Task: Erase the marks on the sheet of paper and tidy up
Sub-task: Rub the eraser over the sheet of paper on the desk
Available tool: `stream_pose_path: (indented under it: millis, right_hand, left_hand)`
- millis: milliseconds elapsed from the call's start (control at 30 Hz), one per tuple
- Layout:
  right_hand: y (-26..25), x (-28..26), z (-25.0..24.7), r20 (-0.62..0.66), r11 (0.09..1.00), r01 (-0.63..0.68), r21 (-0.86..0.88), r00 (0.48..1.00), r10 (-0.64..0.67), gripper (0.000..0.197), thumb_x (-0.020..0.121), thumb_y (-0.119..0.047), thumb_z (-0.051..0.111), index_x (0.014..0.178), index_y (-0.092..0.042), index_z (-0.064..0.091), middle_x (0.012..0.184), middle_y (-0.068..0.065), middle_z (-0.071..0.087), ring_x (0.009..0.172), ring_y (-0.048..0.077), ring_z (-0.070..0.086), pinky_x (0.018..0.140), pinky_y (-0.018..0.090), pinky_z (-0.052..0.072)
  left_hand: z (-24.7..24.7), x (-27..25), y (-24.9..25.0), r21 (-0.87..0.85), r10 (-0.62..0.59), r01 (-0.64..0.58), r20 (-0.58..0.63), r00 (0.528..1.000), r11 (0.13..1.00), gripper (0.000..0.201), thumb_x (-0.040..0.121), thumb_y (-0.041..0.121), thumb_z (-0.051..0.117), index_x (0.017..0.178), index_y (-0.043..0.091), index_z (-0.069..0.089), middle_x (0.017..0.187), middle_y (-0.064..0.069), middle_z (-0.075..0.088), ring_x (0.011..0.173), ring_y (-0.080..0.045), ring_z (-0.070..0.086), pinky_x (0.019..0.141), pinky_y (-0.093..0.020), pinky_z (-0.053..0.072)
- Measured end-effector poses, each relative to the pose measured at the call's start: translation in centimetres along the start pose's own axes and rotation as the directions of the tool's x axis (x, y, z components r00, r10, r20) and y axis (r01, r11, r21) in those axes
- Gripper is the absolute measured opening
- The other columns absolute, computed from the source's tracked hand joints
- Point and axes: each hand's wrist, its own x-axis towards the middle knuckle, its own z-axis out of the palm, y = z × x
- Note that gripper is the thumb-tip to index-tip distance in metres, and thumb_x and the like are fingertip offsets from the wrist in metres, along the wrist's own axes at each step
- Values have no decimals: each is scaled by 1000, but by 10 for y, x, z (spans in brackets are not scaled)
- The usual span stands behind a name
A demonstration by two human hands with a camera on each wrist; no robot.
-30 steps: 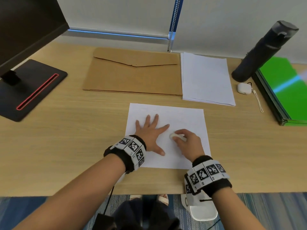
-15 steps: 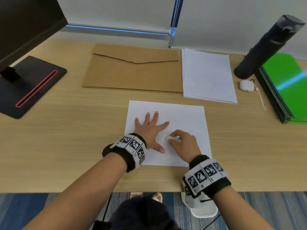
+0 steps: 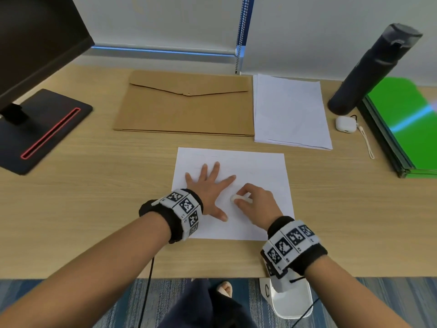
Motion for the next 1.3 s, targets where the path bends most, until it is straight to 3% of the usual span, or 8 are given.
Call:
stream_pose_path:
  millis: [167, 333, 467, 667, 900, 1067, 1200, 1300]
  right_hand:
    - [-3, 6, 0, -97, 994, -65, 86, 993, 73, 9, 86, -27, 59, 91, -21, 57, 89, 6, 60, 86, 27, 61, 76, 40, 54]
    - [-9, -7, 10, 62, 999, -16, 37, 998, 14, 7, 84, -27, 62, 86, -22, 57, 79, -4, 56, 83, 22, 61, 55, 24, 46]
    - [-6, 10, -5, -121, 992, -81, 98, 988, 92, 10, 86, -26, 60, 92, -18, 58, 91, 4, 59, 87, 25, 60, 71, 33, 49]
    - [-12, -6, 11, 77, 1000, -3, -10, 997, 4, 14, 84, -29, 61, 90, -16, 57, 84, 5, 63, 79, 25, 62, 65, 33, 49]
    - [-11, 8, 2, -36, 998, -60, 12, 998, 60, 13, 86, -29, 58, 89, -18, 53, 86, 6, 62, 81, 28, 64, 75, 41, 55]
    - [-10, 1, 4, 76, 999, -52, 13, 996, 51, 18, 84, -34, 62, 85, -18, 56, 76, 2, 59, 73, 22, 60, 55, 30, 46]
    - [-9, 10, -4, -82, 995, -98, 33, 992, 100, 16, 85, -32, 60, 87, -18, 54, 86, 4, 60, 78, 24, 59, 71, 34, 49]
    - [-17, -7, 13, 12, 999, -7, -33, 1000, 7, 11, 86, -28, 57, 85, -18, 52, 83, 4, 60, 78, 23, 57, 73, 33, 48]
  left_hand:
    - [0, 0, -1, -28, -6, 6, -2, 1000, 1000, 113, 73, 61, 68, 146, 41, -16, 152, -4, -33, 141, -34, -25, 107, -68, 0]
    - [0, -2, -1, -45, 2, -3, -12, 1000, 999, 115, 71, 62, 69, 147, 40, -14, 153, -3, -32, 142, -34, -24, 107, -68, 0]
    - [1, -1, -3, -68, 2, -3, -15, 1000, 998, 115, 71, 61, 70, 147, 40, -14, 153, -2, -32, 141, -32, -25, 107, -68, -3]
    - [2, 1, -2, -69, 0, -2, -27, 1000, 998, 115, 71, 62, 69, 147, 41, -14, 153, -3, -32, 142, -32, -25, 107, -68, -2]
    - [0, 1, -1, -92, -9, 7, -20, 1000, 996, 115, 71, 60, 70, 147, 41, -15, 152, -2, -34, 141, -31, -27, 108, -67, -4]
    - [1, 1, -1, -92, -10, 8, -23, 1000, 996, 115, 71, 60, 70, 147, 41, -14, 153, -2, -33, 141, -31, -26, 108, -67, -4]
    - [0, 0, 0, -91, -13, 12, -14, 1000, 996, 115, 72, 60, 70, 147, 41, -15, 152, -2, -34, 141, -31, -27, 108, -67, -4]
    - [1, 0, 0, -98, -16, 14, -22, 1000, 995, 114, 72, 59, 71, 147, 42, -14, 153, -2, -33, 141, -31, -26, 108, -67, -5]
